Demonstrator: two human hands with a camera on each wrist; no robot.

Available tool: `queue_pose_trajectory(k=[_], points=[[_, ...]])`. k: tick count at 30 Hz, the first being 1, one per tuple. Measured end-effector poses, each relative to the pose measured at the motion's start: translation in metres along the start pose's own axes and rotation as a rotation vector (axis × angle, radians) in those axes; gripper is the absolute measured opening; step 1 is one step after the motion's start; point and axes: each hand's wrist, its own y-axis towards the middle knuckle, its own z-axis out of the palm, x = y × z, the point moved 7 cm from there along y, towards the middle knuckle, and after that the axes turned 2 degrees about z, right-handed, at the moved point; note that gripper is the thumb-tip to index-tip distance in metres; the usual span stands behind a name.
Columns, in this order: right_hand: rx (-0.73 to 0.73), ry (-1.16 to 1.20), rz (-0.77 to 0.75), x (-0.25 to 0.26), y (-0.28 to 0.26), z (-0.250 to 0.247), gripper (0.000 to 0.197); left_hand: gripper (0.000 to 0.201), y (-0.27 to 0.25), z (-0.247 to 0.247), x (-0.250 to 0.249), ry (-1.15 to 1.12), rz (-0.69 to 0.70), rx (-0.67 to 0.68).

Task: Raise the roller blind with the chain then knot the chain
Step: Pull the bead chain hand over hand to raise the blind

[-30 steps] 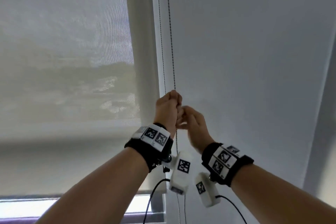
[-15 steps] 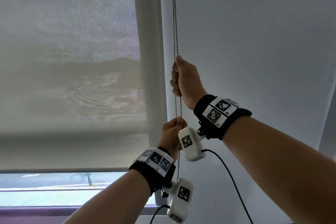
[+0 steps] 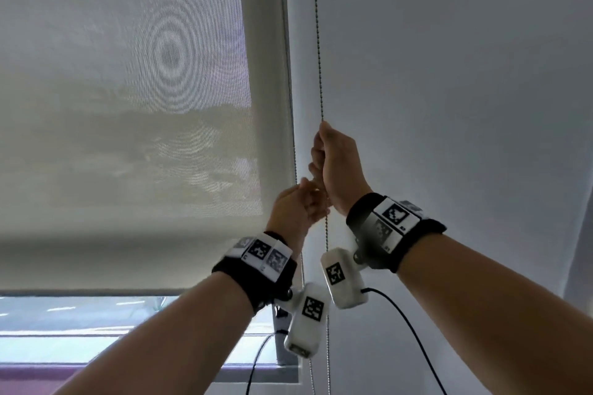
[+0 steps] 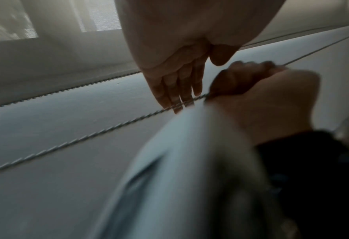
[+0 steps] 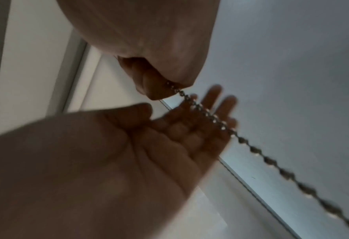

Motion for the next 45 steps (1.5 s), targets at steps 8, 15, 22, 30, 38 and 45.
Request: queue_pose_trajectory(k=[8, 15, 22, 30, 38, 45], points=[[0.011, 0.059, 0.117, -0.037, -0.039, -0.008, 0.047, 0.048, 0.008, 0.043, -0.064, 0.066, 0.059, 0.161], [0.012, 0.02, 0.09, -0.086, -0.073, -0.022, 0.042, 0.041, 0.005, 0.06, -0.065, 0.079, 0.091, 0.136], [0.113, 0.01, 0.112, -0.085, -0.068, -0.026, 0.042, 0.041, 0.0, 0.059, -0.061, 0.012, 0.131, 0.123], [0.084, -0.141, -0.055, -0.012, -0.02, -0.042, 0.039, 0.041, -0.003, 0.051, -0.056, -0.019, 0.148, 0.112], [0.144, -0.192, -0.079, 0.059, 0.021, -0.005, 0.039, 0.04, -0.002, 0.035, -0.037, 0.04, 0.095, 0.066], [0.131, -0.166, -0.013, 0.072, 0.034, 0.02, 0.036, 0.045, -0.008, 0.022, -0.013, 0.076, 0.086, 0.047]])
